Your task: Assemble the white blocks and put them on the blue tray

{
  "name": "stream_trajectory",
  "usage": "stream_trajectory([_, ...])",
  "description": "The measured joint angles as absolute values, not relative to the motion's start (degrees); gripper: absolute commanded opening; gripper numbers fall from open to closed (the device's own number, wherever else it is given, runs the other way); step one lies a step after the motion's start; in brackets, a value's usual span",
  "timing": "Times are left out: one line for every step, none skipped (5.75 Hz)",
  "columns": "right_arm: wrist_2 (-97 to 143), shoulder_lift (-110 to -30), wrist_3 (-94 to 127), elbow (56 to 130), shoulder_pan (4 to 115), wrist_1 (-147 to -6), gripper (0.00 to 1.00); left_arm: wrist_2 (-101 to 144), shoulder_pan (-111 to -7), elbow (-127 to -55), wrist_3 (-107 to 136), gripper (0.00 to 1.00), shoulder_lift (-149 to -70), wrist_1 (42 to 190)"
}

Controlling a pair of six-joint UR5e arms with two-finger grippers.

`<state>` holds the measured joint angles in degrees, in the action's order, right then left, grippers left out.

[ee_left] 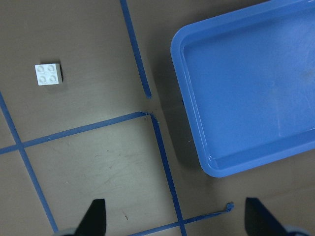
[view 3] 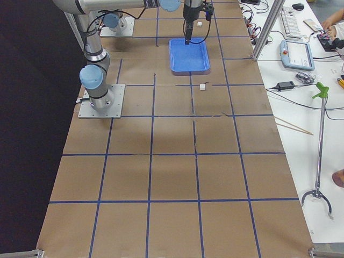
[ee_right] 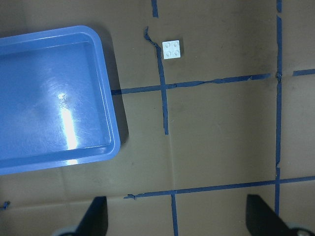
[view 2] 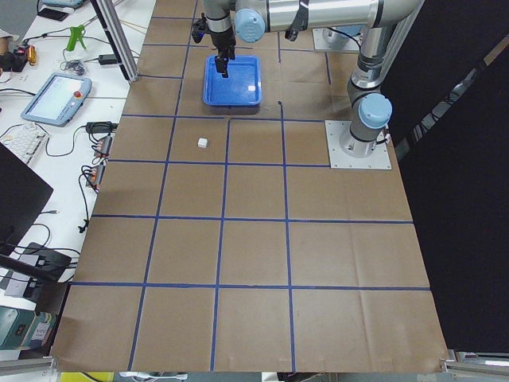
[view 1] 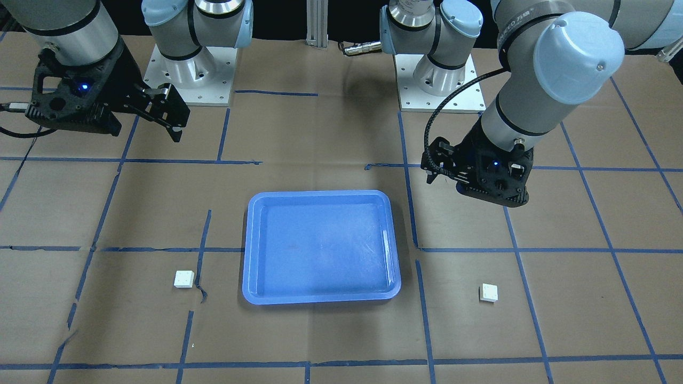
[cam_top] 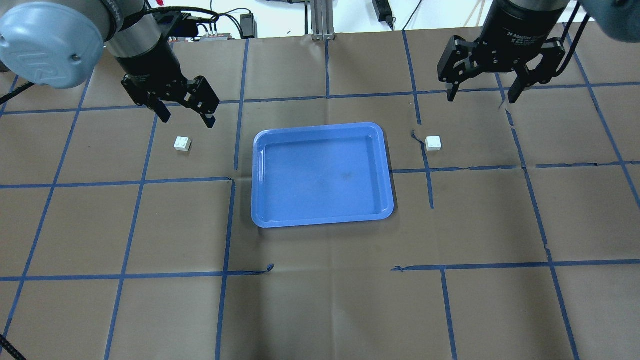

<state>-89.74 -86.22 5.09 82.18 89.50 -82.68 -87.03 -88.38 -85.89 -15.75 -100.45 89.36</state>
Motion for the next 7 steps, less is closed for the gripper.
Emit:
stream_trajectory([-89.8, -86.2, 5.2, 82.2, 89.6, -82.7, 1.0, -87.1, -88.2, -85.9, -16.0, 0.99, -100.5, 89.2])
stream_trajectory([-89.7, -86.3, 5.1, 82.0, 89.8, -82.7, 1.0, -87.2, -87.2, -86.0, -17.6, 0.99, -100.6, 89.1])
stream_trajectory([-89.6, -86.4, 4.7, 81.9, 89.9, -82.7, 1.0, -87.3, -85.8, -86.2, -21.7, 0.99, -100.9, 89.1])
stream_trajectory([-89.5, -86.6, 1.5, 81.8, 90.0, -82.7, 1.0, -87.3, -84.4, -86.4, -30.1, 0.99, -101.3, 88.6])
stream_trajectory([-89.4, -86.8, -7.3, 81.7, 90.1, -82.9, 1.0, -87.2, -82.8, -87.0, -42.7, 0.99, -101.9, 86.5])
stream_trajectory([-89.4, -87.0, -17.9, 81.8, 90.1, -83.2, 1.0, -87.2, -81.8, -87.5, -54.8, 0.99, -103.1, 83.9])
stream_trajectory([-89.4, -86.9, -29.5, 81.9, 90.1, -83.6, 1.0, -87.4, -81.4, -87.7, -67.5, 0.99, -104.8, 81.5])
